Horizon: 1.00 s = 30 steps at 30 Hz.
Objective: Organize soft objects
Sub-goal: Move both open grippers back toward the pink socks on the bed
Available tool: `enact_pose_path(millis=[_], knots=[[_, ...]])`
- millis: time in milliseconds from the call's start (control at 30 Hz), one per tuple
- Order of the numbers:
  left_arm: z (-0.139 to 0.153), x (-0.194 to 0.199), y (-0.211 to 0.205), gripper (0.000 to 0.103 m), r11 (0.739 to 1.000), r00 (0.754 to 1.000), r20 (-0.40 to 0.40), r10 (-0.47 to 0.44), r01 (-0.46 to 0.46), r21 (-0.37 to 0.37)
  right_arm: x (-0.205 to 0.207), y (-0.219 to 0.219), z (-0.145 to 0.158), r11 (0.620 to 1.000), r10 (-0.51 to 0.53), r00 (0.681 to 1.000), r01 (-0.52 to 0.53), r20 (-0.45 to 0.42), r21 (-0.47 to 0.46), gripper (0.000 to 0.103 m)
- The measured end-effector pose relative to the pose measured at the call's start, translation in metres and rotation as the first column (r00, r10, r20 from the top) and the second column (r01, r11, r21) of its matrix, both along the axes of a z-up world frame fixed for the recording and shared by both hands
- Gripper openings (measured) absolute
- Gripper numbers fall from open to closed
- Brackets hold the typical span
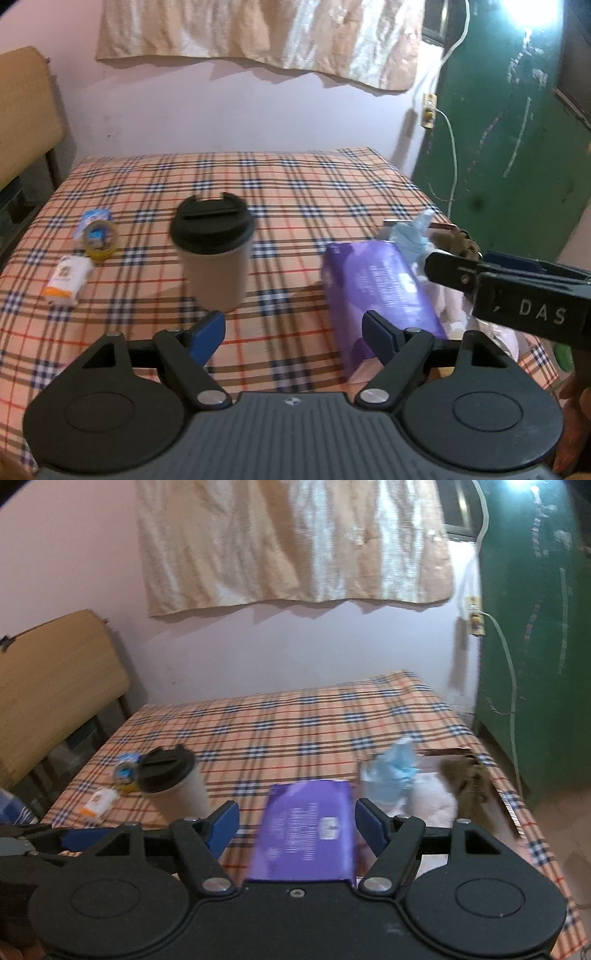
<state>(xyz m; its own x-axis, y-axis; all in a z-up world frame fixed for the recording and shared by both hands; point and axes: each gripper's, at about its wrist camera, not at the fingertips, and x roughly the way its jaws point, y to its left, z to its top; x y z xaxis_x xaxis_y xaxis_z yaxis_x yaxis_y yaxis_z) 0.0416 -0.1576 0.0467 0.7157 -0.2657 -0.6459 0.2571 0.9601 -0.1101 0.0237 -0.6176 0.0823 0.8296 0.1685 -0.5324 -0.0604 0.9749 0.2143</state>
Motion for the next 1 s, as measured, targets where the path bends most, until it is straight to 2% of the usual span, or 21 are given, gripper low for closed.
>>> enact_pose_path(millis=[467, 1000], knots=[[-0.002, -0.006, 0.057, 0.084, 0.992, 0.992, -0.007, 0.124, -0.124, -0.011, 0.009, 0.071, 0.005, 0.989, 0.144, 0.990, -0.144, 0.003, -0.025, 0.082], [-0.009, -0.017, 0.116, 0.085, 0.970, 0.970, -0.038, 0.242, -0.243, -0.017, 0.015, 0.139, 0.004, 0.960, 0.276, 0.961, -0.277, -0.018, -0.046, 0.083]])
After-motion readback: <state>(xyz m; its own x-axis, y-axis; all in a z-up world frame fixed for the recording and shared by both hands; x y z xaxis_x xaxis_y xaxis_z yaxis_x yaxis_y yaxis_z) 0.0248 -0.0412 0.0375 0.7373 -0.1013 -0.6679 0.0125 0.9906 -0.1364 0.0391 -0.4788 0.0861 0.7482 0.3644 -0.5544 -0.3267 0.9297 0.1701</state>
